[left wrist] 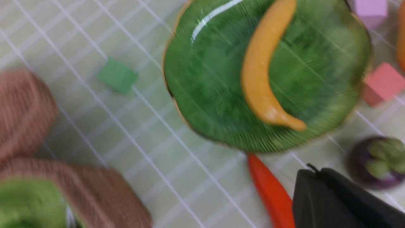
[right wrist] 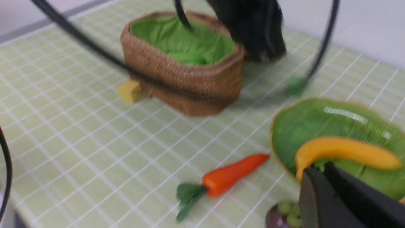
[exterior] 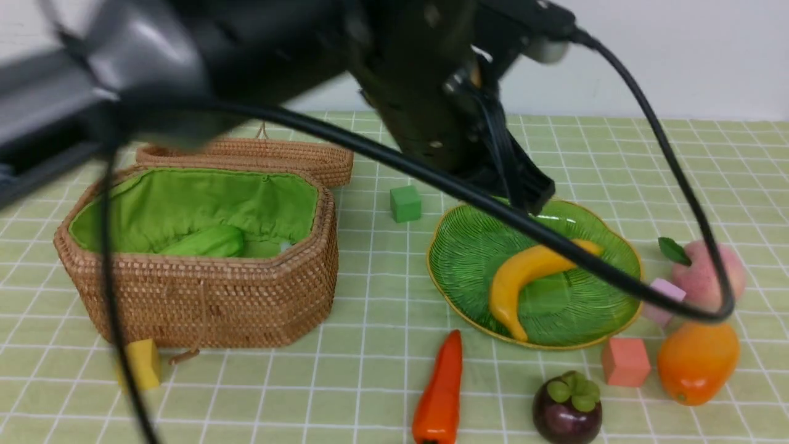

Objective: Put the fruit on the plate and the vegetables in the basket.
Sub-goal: Use the left arm to grab a carrot and put it into the left basket

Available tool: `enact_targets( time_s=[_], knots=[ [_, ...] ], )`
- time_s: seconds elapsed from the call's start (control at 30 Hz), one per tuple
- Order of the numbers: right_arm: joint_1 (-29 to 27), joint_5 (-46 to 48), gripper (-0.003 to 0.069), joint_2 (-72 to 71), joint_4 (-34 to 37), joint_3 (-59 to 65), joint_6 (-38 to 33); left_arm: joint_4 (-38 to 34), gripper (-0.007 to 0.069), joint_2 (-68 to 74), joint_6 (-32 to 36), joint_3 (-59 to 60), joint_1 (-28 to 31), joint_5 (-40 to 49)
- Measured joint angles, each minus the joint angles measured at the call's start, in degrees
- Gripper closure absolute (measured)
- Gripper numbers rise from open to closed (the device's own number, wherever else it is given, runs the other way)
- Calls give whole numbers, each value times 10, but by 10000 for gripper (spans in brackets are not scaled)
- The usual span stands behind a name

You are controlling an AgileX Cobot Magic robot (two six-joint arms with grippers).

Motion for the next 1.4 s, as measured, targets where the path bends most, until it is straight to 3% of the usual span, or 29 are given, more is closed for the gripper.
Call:
enact_targets(
  time_s=[0.07,0.17,0.53,0.67,0.9,1.0,1.17,1.4],
  knots=[
    [0,31,624,-8,-11,0,16,-20,638,-11,-34,1,0,66],
    [0,47,624,-18,-27,-2,28,-42,638,-12,-50,21,0,97],
    [0,90,624,-41,-70,-3,68,-103,608,-11,-65,175,0,96],
    [0,92,623,-41,-70,-3,69,-125,456,7,-68,194,0,78],
    [0,92,620,-41,-70,-4,69,-142,84,70,-92,196,0,11],
    [0,92,617,-41,-70,-4,69,-133,16,95,-93,196,0,-15],
    [0,92,617,-41,-70,-4,70,-115,13,130,-93,196,0,-52],
    [0,92,617,-41,-70,-4,70,-95,98,161,-93,196,0,-69]
  ],
)
